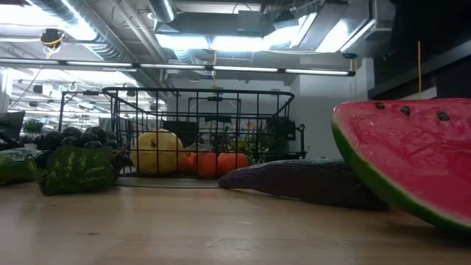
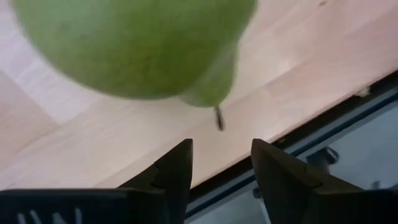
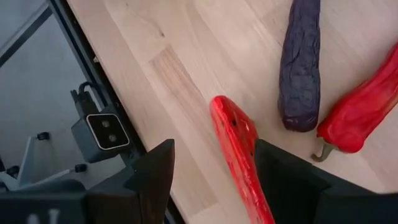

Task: Build produce basket
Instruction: Put the green pear into the black wire basket

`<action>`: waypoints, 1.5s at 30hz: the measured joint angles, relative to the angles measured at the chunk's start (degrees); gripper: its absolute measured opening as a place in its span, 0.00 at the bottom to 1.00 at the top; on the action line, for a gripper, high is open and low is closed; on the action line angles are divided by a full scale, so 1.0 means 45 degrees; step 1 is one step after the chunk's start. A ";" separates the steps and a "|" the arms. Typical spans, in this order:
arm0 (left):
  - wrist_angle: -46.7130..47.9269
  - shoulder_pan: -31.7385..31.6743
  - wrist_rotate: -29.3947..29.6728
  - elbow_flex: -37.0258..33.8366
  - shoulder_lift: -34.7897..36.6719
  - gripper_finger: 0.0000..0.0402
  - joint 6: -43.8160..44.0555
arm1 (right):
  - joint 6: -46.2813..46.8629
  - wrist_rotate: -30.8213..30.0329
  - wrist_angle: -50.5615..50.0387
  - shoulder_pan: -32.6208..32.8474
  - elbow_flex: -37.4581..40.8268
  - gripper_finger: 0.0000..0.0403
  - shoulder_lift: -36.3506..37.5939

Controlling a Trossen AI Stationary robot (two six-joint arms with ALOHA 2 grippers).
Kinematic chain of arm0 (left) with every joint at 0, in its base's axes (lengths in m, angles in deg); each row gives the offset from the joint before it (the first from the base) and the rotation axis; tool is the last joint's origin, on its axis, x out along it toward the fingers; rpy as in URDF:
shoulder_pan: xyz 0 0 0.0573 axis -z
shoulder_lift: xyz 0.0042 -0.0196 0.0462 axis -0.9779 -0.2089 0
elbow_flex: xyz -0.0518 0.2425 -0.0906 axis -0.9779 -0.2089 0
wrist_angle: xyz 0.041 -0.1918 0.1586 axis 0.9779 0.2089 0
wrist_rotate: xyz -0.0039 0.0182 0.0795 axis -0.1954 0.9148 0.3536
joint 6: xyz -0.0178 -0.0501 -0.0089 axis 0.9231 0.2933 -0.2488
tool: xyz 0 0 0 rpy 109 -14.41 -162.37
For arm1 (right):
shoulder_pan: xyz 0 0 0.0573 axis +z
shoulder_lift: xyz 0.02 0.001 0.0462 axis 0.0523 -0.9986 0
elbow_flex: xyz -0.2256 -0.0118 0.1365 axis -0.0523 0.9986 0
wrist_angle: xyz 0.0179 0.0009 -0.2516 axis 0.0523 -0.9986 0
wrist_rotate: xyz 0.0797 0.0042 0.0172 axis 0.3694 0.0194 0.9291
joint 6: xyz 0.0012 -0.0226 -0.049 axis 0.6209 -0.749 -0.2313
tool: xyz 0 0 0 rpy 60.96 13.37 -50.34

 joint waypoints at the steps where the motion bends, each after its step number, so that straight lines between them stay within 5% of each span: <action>1: -0.0001 -0.0050 0.0082 0.0000 0.0000 0.40 -0.0001 | 0.0242 -0.0005 0.0010 0.0092 0.0000 0.55 0.0000; 14: -0.0083 -0.0369 0.0113 0.0003 -0.0155 0.40 -0.0045 | 0.1172 -0.0515 0.0117 0.1191 0.0000 0.55 0.0000; 45: -0.0097 -0.0753 -0.0188 -0.0005 -0.0811 0.40 -0.0609 | 0.1139 -0.0559 0.0083 0.1196 0.0000 0.55 0.0000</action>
